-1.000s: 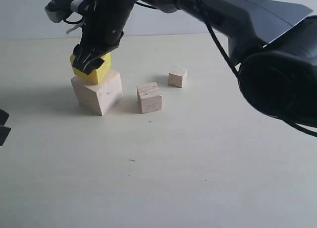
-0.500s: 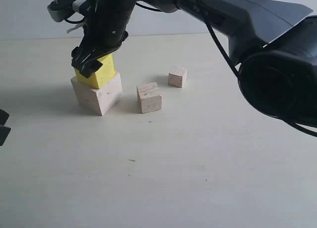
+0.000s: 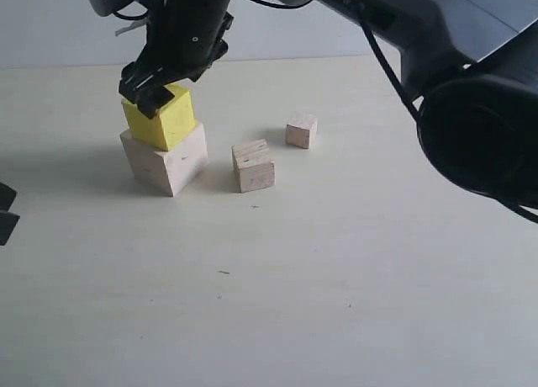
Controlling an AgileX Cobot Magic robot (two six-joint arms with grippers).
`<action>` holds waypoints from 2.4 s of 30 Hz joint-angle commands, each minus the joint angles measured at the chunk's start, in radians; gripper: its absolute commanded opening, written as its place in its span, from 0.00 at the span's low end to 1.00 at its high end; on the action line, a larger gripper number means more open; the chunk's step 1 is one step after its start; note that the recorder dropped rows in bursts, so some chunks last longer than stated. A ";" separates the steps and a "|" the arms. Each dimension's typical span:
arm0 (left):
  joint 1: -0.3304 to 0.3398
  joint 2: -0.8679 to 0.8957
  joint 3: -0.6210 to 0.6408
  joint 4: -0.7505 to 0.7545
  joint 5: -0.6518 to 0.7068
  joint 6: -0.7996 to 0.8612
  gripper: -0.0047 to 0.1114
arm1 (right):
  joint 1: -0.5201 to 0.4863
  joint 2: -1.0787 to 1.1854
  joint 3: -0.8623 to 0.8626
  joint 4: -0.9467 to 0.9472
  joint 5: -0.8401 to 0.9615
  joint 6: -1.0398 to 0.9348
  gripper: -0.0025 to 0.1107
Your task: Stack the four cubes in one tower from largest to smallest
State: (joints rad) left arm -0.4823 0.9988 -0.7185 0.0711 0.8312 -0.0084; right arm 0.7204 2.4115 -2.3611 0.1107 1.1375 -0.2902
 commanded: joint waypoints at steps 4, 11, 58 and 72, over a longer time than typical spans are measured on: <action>-0.006 0.002 -0.006 -0.005 -0.026 0.001 0.04 | -0.006 -0.014 -0.008 0.018 0.043 0.029 0.71; -0.006 0.002 -0.006 -0.005 -0.026 0.001 0.04 | -0.006 -0.011 -0.008 0.073 0.034 0.024 0.71; -0.006 0.002 -0.006 -0.005 -0.018 0.001 0.04 | -0.006 0.002 -0.008 0.069 0.048 0.118 0.71; -0.006 0.002 -0.006 0.018 -0.045 0.001 0.04 | -0.006 -0.139 -0.010 -0.042 0.084 0.194 0.67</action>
State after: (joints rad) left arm -0.4823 0.9988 -0.7185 0.0689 0.8123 -0.0084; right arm 0.7204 2.3176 -2.3611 0.0941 1.2134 -0.1401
